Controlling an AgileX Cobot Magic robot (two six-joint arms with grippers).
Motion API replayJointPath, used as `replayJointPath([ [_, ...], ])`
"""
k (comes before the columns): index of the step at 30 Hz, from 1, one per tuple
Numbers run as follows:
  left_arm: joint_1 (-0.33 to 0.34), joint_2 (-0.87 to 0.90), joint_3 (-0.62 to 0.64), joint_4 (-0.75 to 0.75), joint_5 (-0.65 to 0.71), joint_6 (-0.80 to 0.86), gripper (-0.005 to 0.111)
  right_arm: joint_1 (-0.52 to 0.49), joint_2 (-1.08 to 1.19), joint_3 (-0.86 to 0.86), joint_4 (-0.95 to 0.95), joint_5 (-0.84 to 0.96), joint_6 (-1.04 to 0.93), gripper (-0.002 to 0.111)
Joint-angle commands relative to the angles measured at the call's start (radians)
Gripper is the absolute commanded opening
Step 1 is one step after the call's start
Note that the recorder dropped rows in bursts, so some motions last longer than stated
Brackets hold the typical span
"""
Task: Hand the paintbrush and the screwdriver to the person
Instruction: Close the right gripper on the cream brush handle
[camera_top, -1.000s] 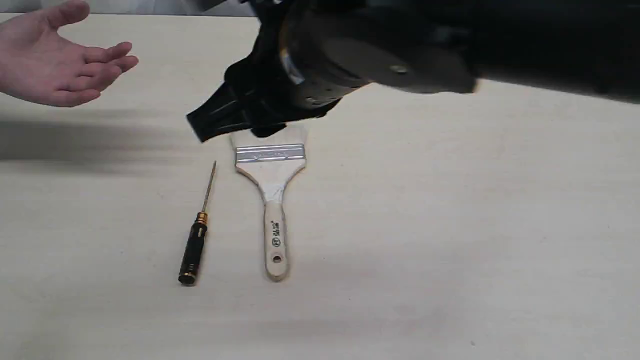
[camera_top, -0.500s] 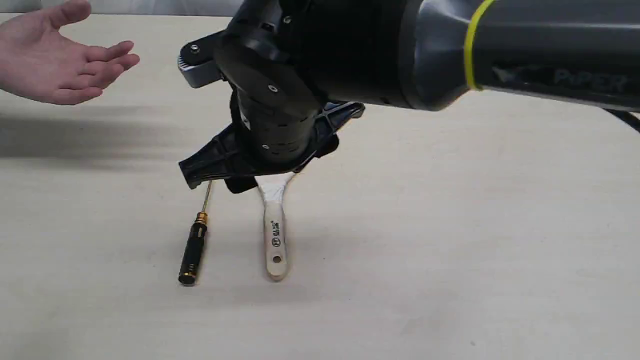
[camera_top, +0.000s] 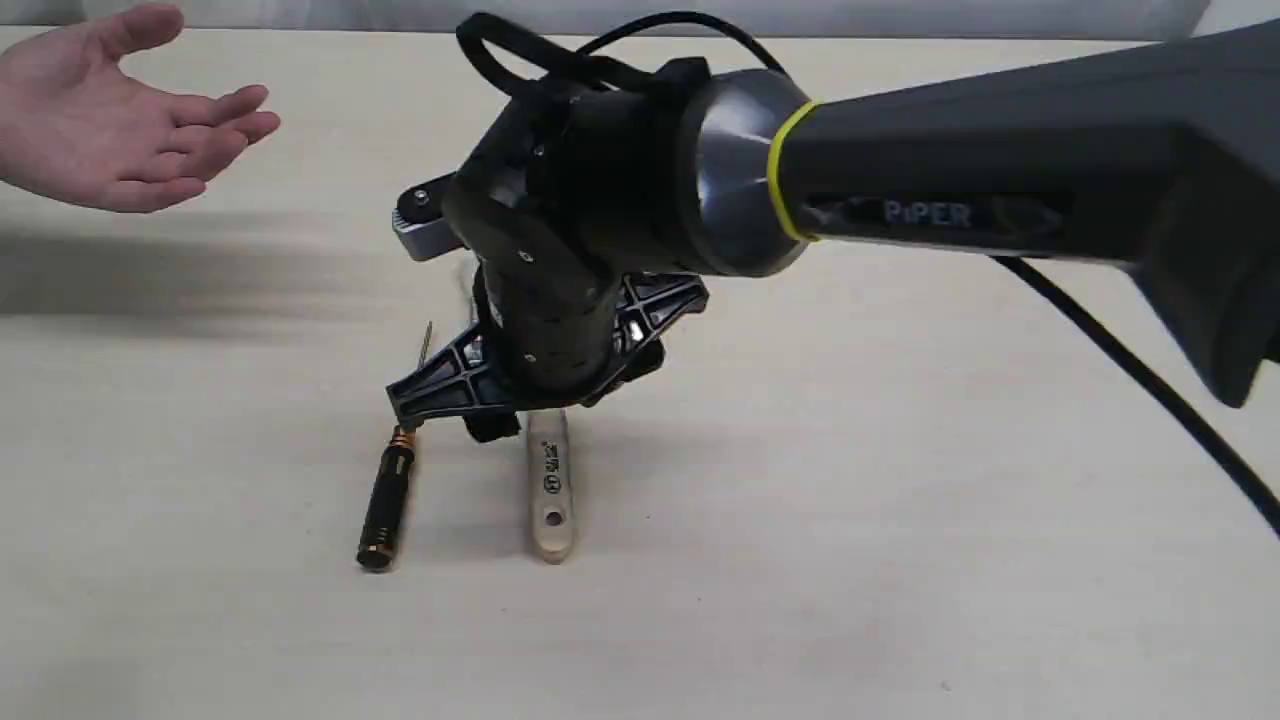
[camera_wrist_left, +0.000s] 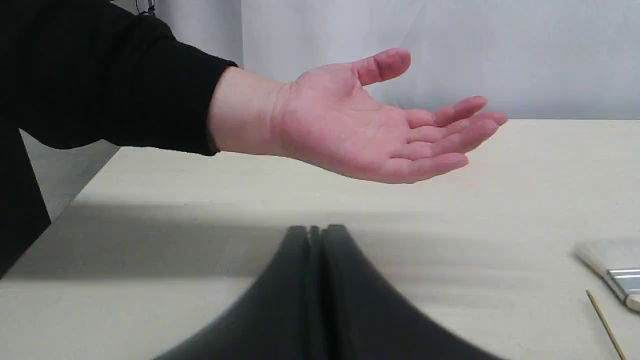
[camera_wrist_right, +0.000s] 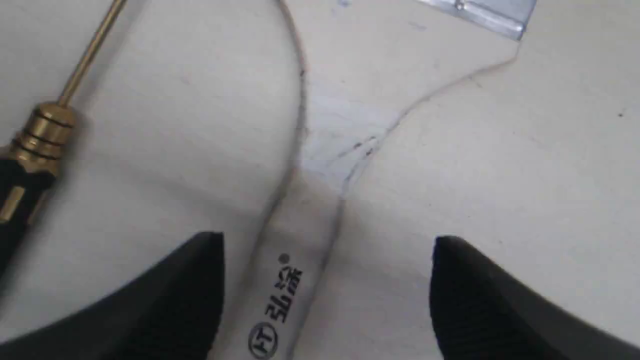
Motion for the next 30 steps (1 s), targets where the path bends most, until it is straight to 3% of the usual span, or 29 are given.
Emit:
replayJointPath([
  [1,-0.006,-0.002,0.002,-0.005,-0.009,-0.002,0.000,-0.006,0.022,-0.036,0.009,-0.004,-0.006,0.063],
  [12,-0.006,-0.002,0.002,-0.005,-0.009,-0.002,0.000,-0.023,0.133,-0.185,0.048,0.043,0.040,0.063],
  [19,-0.006,-0.002,0.002,-0.005,-0.009,-0.002,0.000,-0.035,0.162,-0.190,0.061,0.096,0.040,0.063],
  [30,-0.006,-0.002,0.002,-0.001,-0.012,-0.002,0.000,-0.055,0.192,-0.190,0.073,0.025,0.102,0.060],
])
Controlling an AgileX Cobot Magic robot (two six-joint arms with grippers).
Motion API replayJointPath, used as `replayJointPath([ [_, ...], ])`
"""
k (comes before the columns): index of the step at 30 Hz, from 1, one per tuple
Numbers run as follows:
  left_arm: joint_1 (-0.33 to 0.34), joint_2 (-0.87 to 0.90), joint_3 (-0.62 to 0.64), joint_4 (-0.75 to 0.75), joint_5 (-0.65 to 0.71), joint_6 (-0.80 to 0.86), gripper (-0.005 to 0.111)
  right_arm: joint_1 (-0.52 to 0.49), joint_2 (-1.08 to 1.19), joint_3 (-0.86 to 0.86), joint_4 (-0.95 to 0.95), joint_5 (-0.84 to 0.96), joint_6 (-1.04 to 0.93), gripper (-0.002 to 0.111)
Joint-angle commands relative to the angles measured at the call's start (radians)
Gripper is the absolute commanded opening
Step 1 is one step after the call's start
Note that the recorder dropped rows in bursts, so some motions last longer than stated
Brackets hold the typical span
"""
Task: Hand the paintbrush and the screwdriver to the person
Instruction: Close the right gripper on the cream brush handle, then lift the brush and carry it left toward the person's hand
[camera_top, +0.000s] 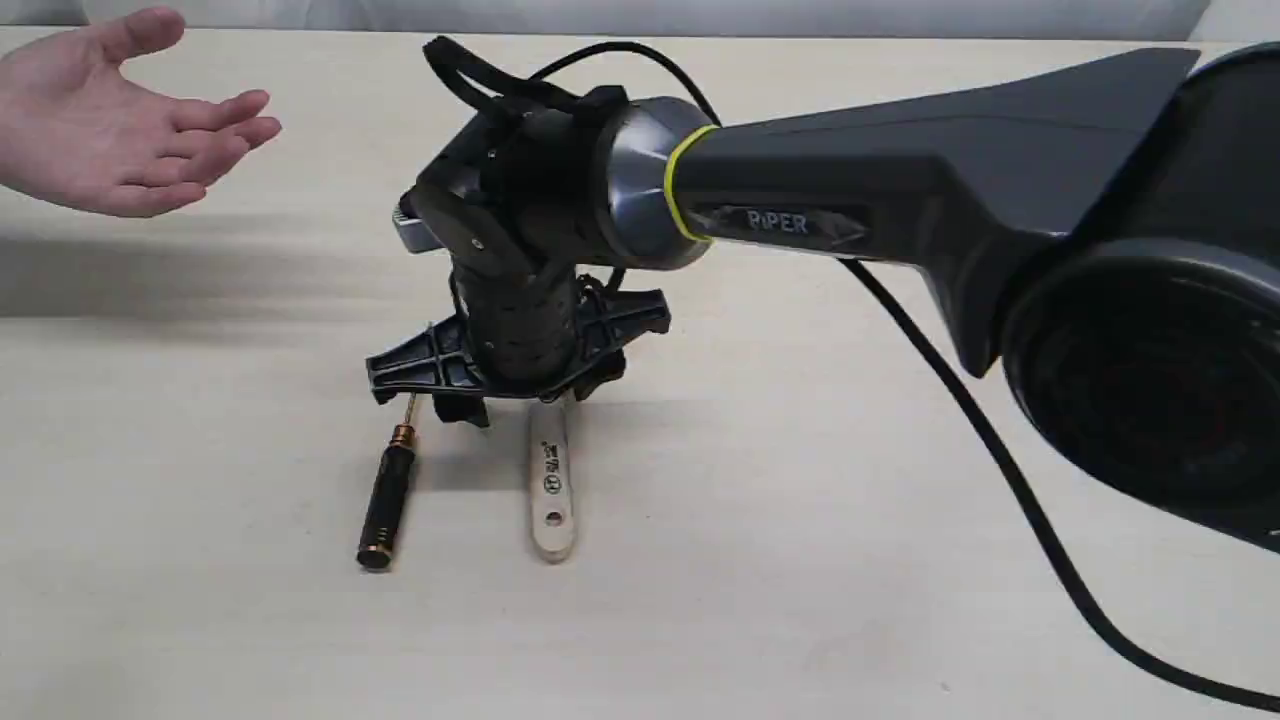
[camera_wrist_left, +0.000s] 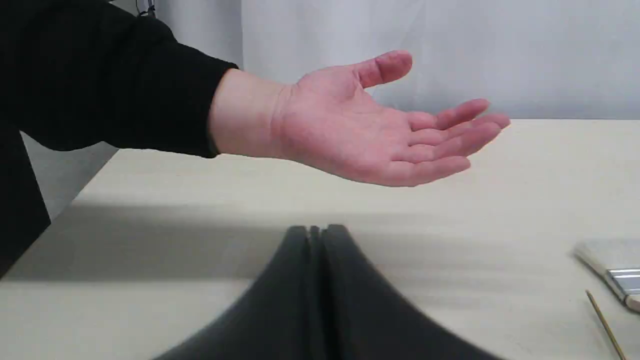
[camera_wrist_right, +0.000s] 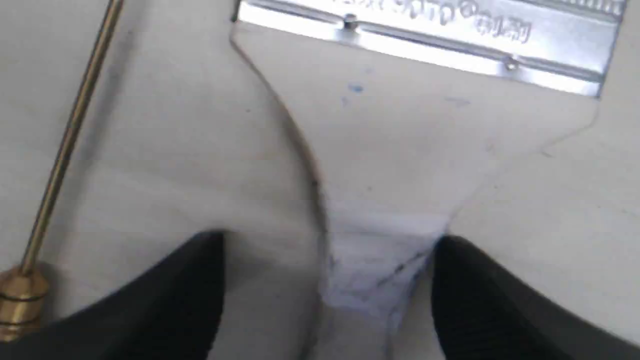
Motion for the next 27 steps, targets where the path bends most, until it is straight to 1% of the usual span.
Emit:
replayJointPath([
  [1,-0.006,-0.002,0.002,-0.001,-0.012,-0.002,0.000,-0.020,0.015,-0.001,0.018,-0.006,0.022,0.057],
  [2,-0.006,-0.002,0.002,-0.001,-0.012,-0.002,0.000,-0.022,0.017,-0.001,0.022,-0.006,0.028,0.054],
  [7,-0.006,-0.002,0.002,-0.001,-0.012,-0.002,0.000,-0.022,0.017,-0.001,0.017,-0.006,0.036,0.029],
  [13,-0.006,-0.002,0.002,-0.001,-0.012,-0.002,0.000,-0.022,0.017,-0.001,-0.016,0.023,0.036,0.006],
  [14,-0.006,-0.002,0.002,-0.001,-0.012,-0.002,0.000,-0.022,0.017,-0.001,-0.026,0.030,0.036,0.004],
  [20,-0.006,-0.002,0.002,-0.001,-0.012,-0.002,0.000,-0.020,-0.010,-0.001,-0.039,0.000,-0.011,0.004],
  [27,-0.006,-0.002,0.002,-0.005,-0.010,-0.002,0.000,-0.020,-0.147,-0.001,-0.014,-0.046,-0.080,0.004],
])
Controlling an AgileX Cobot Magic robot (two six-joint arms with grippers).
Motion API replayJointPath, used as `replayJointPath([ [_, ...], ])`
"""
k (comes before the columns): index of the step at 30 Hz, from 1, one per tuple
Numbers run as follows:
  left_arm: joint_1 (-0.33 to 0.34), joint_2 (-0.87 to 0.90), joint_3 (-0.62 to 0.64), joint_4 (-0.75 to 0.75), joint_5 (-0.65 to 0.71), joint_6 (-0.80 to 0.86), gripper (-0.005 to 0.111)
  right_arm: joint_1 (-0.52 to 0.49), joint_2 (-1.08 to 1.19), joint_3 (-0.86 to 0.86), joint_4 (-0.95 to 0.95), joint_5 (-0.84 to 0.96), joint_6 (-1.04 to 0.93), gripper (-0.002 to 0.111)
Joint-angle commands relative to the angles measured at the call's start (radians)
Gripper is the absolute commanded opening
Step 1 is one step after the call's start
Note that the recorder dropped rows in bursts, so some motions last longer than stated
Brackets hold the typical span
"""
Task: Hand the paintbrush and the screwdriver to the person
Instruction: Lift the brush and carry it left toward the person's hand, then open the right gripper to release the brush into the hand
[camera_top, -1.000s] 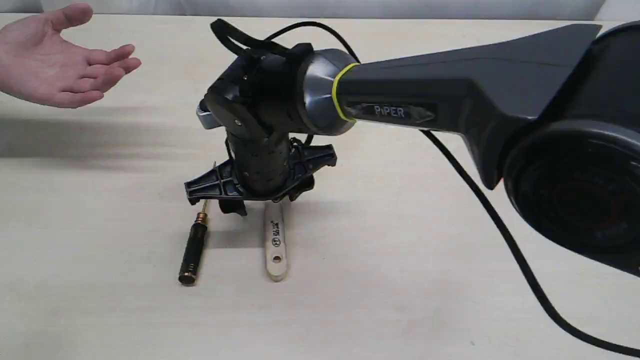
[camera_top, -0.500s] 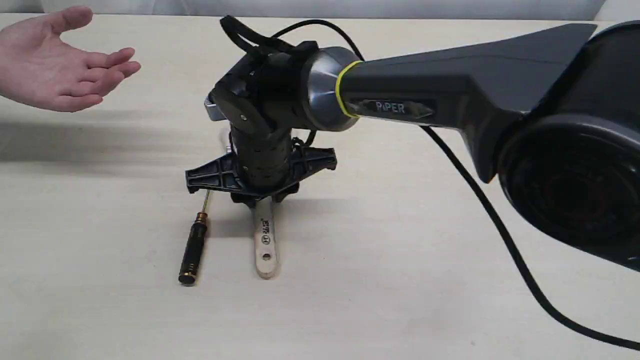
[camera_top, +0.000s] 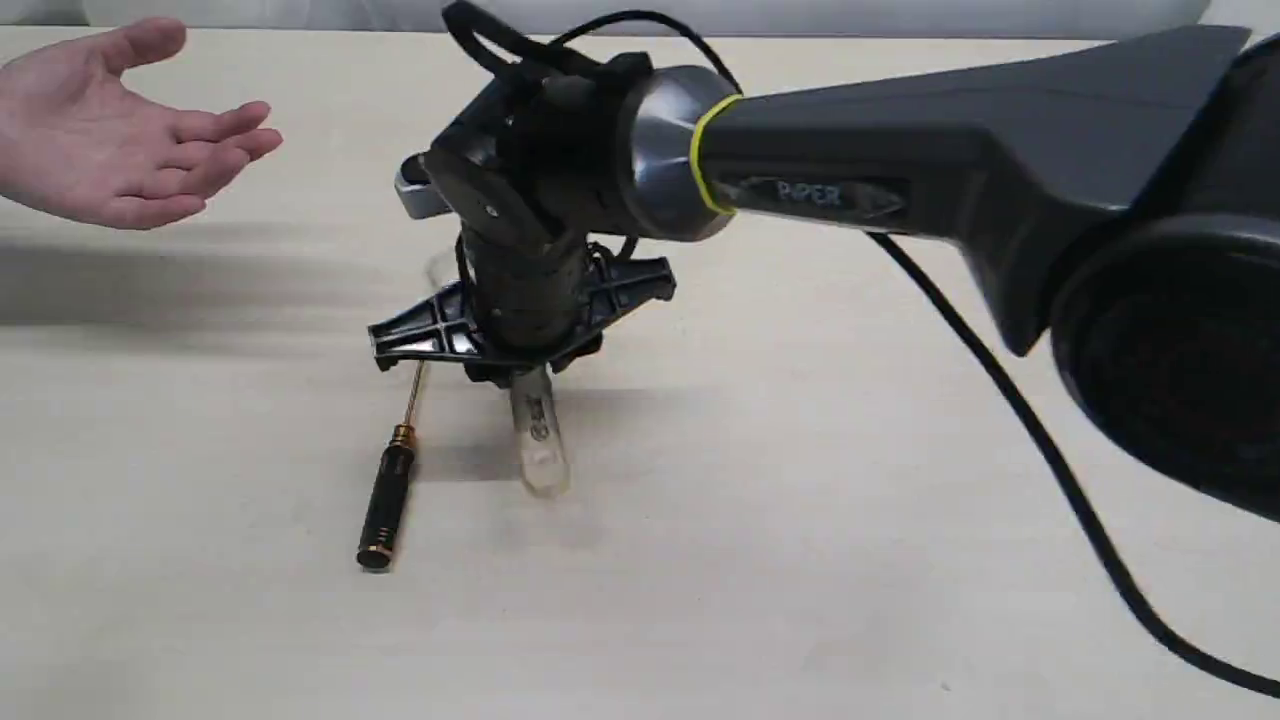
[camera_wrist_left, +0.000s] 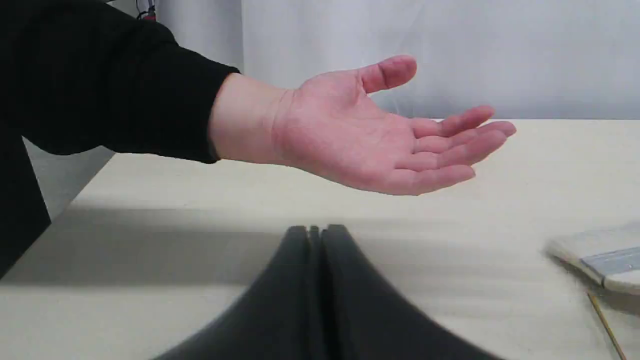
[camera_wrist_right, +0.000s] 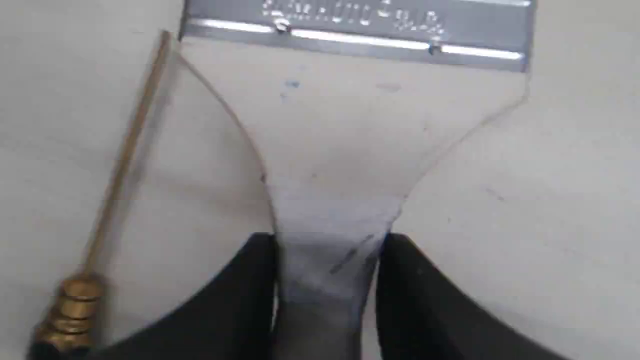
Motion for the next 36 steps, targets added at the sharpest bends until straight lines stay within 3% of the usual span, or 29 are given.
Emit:
replayJointPath([
  [1,-0.006,-0.002,0.002,-0.005,-0.010,-0.002,0.000,-0.005,-0.092,-0.001,0.000,-0.029,-0.040,0.004],
  [9,-0.006,-0.002,0.002,-0.005,-0.010,-0.002,0.000,-0.005,-0.263,-0.001,0.069,-0.138,-0.137,0.004],
  [15,-0.006,-0.002,0.002,-0.005,-0.010,-0.002,0.000,-0.005,-0.283,-0.012,0.335,-0.377,-0.415,0.004],
  [26,-0.006,-0.002,0.002,-0.005,-0.010,-0.002,0.000,0.019,-0.090,-0.175,0.591,-0.347,-0.811,0.005],
  [30,-0.006,-0.002,0.002,-0.003,-0.011,-0.002,0.000,0.042,-0.058,-0.177,0.591,-0.362,-0.876,0.020],
  [33,-0.006,-0.002,0.002,-0.005,-0.011,-0.002,0.000,0.042,-0.049,-0.177,0.598,-0.354,-0.878,0.040],
  [36,-0.006,-0.002,0.002,-0.005,-0.011,-0.002,0.000,0.040,-0.046,-0.177,0.598,-0.351,-0.878,0.051],
])
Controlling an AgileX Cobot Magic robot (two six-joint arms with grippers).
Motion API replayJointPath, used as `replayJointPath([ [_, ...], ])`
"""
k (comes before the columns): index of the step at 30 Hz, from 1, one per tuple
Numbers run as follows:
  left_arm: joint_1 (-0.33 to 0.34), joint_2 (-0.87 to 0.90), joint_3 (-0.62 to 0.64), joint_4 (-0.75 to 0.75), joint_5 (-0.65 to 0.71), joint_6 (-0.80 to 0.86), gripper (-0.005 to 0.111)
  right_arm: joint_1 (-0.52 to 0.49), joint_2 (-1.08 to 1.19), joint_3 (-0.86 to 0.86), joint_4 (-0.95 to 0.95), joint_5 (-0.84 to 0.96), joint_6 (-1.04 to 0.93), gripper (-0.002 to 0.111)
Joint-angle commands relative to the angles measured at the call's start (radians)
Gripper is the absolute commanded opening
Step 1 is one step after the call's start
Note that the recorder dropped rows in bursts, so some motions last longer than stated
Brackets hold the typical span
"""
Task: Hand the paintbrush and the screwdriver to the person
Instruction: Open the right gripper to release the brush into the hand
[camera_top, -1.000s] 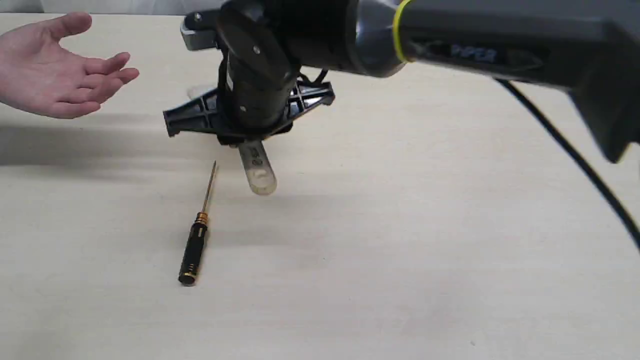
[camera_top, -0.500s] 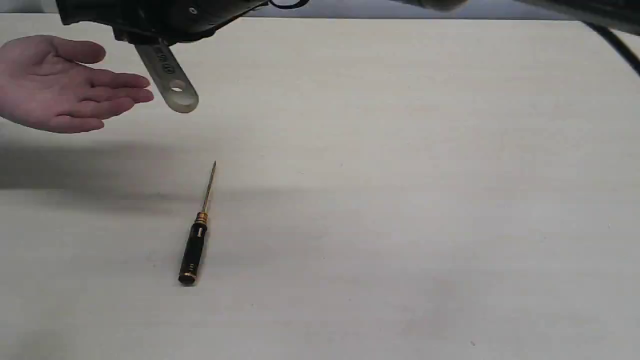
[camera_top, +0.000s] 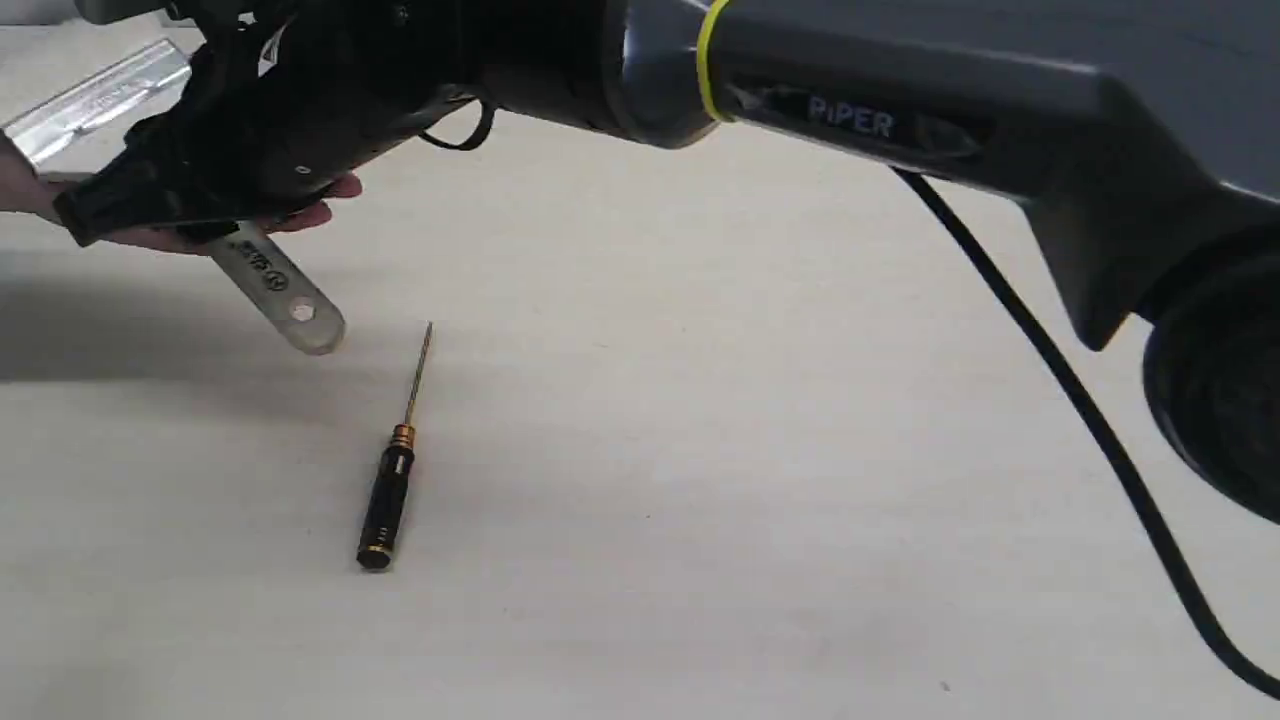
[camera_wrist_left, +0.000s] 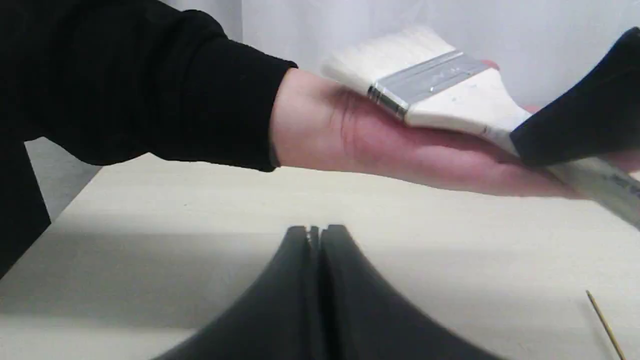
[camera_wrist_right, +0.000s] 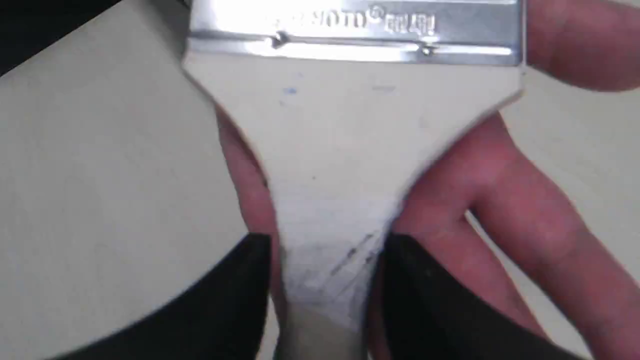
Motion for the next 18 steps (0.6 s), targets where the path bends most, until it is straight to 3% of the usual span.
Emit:
replayJointPath([
  [1,-0.006,-0.002,0.002,-0.005,-0.011,-0.002,0.000,-0.003,-0.003,-0.010,0.007,-0.004,-0.012,0.052],
  [12,-0.006,-0.002,0.002,-0.005,-0.011,-0.002,0.000,-0.007,-0.098,-0.010,-0.023,0.070,-0.007,0.051],
  [18,-0.006,-0.002,0.002,-0.005,-0.011,-0.002,0.000,-0.016,-0.222,-0.010,-0.246,0.194,0.248,0.051],
])
